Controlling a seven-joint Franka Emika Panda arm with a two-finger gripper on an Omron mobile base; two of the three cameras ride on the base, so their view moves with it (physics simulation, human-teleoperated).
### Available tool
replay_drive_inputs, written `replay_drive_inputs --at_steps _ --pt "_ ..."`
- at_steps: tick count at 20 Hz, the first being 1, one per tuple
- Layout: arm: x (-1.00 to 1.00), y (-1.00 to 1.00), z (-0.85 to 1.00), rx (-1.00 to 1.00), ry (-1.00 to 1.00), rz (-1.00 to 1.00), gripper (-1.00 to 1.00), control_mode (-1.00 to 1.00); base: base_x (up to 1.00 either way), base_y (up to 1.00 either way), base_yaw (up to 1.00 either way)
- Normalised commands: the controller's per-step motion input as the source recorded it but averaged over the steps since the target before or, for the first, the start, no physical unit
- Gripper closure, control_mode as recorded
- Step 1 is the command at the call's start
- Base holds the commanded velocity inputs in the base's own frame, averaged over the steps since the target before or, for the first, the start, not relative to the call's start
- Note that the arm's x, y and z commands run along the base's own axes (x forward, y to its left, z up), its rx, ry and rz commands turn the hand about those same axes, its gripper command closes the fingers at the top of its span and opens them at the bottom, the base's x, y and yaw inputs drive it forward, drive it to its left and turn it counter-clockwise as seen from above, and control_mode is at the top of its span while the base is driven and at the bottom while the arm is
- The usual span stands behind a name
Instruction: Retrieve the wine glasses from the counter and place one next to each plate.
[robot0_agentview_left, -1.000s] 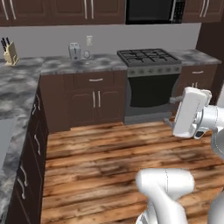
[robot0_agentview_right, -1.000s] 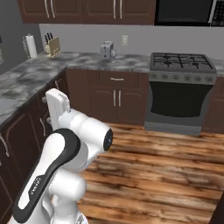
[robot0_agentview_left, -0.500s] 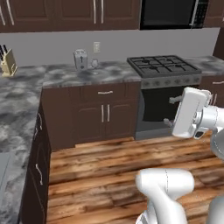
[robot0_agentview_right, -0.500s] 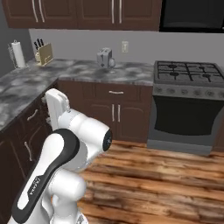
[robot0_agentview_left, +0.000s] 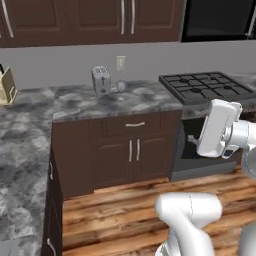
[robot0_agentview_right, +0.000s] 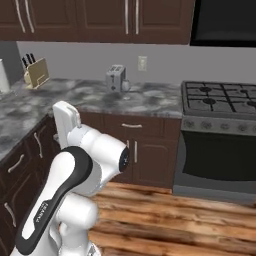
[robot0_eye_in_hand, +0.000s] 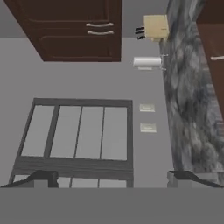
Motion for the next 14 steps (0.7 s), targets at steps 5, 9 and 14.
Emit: replay_drive_inputs --at_steps 5,9,14 --pt "0.00 0.00 0.00 0.00 0.00 0.00 -1.00 1.00 1.00 0.50 -0.06" --pt "0.00 0.00 0.00 0.00 0.00 0.00 -1.00 1.00 1.00 0.11 -0.03" --pt "0.00 0.00 0.00 0.00 0.00 0.00 -1.00 1.00 1.00 0.15 -0.03"
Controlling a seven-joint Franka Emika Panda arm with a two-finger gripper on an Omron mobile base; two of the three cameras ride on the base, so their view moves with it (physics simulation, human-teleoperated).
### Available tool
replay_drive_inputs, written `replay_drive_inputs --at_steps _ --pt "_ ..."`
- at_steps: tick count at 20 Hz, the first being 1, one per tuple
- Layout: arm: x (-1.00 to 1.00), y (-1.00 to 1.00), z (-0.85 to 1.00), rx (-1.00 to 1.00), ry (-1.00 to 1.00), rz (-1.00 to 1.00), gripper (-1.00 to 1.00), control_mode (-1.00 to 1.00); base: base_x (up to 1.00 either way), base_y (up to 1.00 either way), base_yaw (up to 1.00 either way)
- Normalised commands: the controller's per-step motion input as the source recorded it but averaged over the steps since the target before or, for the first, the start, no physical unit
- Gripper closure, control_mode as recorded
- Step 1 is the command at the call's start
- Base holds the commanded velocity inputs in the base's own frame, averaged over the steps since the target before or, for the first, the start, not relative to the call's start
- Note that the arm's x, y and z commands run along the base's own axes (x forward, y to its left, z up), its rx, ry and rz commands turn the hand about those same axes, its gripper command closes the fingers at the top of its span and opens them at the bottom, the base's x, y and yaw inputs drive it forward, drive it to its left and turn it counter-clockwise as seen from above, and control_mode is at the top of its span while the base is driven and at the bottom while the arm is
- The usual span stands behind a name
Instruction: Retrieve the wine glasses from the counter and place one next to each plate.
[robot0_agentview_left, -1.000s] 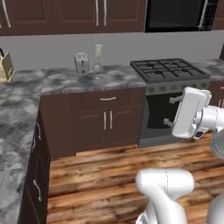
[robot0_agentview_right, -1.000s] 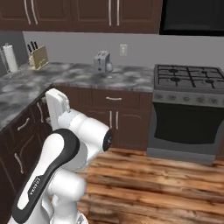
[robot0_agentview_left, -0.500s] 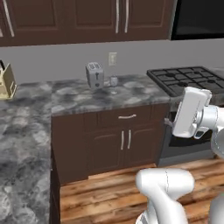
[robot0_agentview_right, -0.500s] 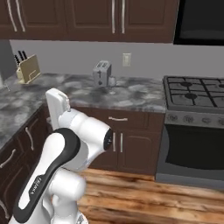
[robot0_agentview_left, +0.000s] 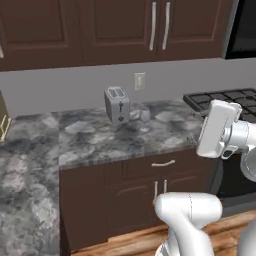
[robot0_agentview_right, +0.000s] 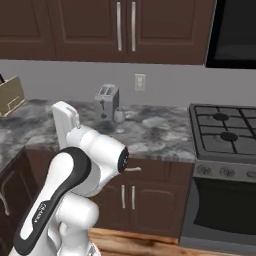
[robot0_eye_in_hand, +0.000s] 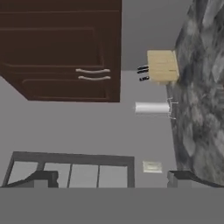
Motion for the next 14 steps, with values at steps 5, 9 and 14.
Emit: replay_drive_inputs --at_steps 5,9,14 --pt "0.00 0.00 0.00 0.00 0.00 0.00 -1.00 1.00 1.00 0.25 -0.10" --pt "0.00 0.00 0.00 0.00 0.00 0.00 -1.00 1.00 0.97 0.16 -0.14" --pt "0.00 0.00 0.00 0.00 0.00 0.00 -1.00 1.00 0.75 0.00 -0.05"
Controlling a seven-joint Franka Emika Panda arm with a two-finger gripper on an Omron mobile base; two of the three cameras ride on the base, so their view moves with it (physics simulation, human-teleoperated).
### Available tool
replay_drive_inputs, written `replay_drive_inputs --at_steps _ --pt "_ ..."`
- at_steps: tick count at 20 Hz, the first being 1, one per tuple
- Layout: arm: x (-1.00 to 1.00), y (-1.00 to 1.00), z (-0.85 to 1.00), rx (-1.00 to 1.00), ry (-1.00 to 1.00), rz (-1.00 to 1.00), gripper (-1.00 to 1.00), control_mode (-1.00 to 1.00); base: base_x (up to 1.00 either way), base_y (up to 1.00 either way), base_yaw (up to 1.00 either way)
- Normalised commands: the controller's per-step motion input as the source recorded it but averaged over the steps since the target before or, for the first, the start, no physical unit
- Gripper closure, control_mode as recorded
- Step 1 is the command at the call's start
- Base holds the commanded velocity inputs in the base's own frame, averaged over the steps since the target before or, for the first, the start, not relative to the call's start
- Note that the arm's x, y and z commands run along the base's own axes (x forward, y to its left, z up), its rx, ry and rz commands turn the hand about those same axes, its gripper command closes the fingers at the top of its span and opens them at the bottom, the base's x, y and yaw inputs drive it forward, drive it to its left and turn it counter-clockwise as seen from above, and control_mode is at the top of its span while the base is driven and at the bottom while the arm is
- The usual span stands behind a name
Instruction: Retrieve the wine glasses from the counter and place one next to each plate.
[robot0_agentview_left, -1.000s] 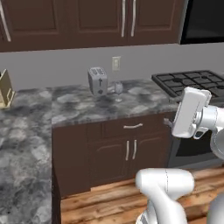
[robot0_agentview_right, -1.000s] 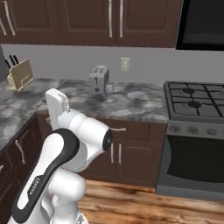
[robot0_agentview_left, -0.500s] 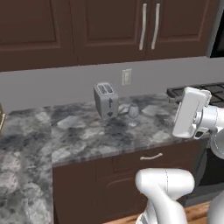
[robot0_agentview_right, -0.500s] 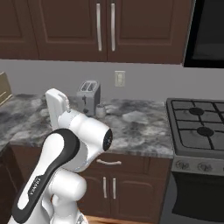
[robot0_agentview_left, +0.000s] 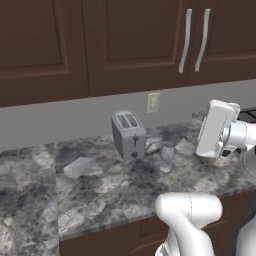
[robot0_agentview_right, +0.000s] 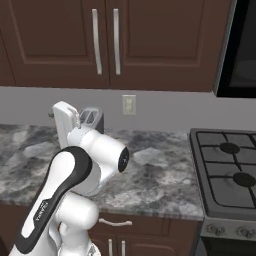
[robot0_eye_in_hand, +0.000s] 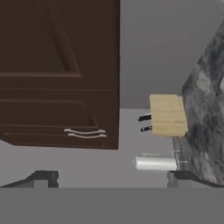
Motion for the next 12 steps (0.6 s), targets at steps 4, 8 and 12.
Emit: replay_drive_inputs --at_steps 4,8,12 --pt "0.00 0.00 0.00 0.00 0.00 0.00 -1.00 1.00 0.38 0.00 -0.02" --pt "0.00 0.00 0.00 0.00 0.00 0.00 -1.00 1.00 -0.27 -0.09 -0.08" --pt "0.00 0.00 0.00 0.00 0.00 0.00 -1.00 1.00 -0.59 -0.19 0.00"
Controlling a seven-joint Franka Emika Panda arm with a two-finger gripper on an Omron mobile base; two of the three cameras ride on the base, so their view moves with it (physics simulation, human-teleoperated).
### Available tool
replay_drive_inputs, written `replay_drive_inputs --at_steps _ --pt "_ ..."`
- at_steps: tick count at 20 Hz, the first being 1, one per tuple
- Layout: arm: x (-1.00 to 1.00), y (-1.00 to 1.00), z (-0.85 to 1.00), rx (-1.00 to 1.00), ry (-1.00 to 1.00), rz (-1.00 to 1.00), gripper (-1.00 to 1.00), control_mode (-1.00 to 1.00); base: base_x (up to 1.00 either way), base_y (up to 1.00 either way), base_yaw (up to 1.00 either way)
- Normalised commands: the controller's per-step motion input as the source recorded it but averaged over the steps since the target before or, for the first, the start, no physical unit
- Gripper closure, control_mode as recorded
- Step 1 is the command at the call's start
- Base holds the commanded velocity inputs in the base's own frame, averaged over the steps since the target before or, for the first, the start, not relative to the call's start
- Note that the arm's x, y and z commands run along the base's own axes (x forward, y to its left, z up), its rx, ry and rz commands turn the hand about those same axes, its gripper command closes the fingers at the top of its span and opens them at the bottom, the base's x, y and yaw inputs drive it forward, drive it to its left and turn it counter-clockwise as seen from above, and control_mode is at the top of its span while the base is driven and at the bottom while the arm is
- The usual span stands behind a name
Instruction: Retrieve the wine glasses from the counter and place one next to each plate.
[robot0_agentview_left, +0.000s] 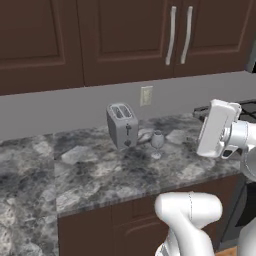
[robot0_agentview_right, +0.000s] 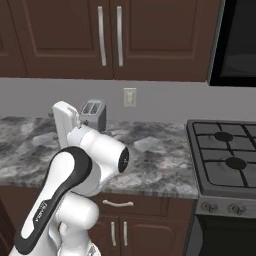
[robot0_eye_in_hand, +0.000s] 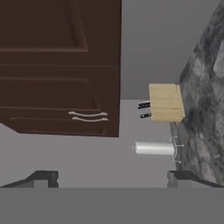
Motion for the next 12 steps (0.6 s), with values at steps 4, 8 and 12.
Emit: replay_drive_inputs --at_steps 4,8,12 --pt "0.00 0.00 0.00 0.00 0.00 0.00 -1.00 1.00 0.26 -0.06 0.00" --pt "0.00 0.00 0.00 0.00 0.00 0.00 -1.00 1.00 0.65 0.00 -0.22" --pt "0.00 0.00 0.00 0.00 0.00 0.00 -1.00 1.00 0.18 0.00 -0.33"
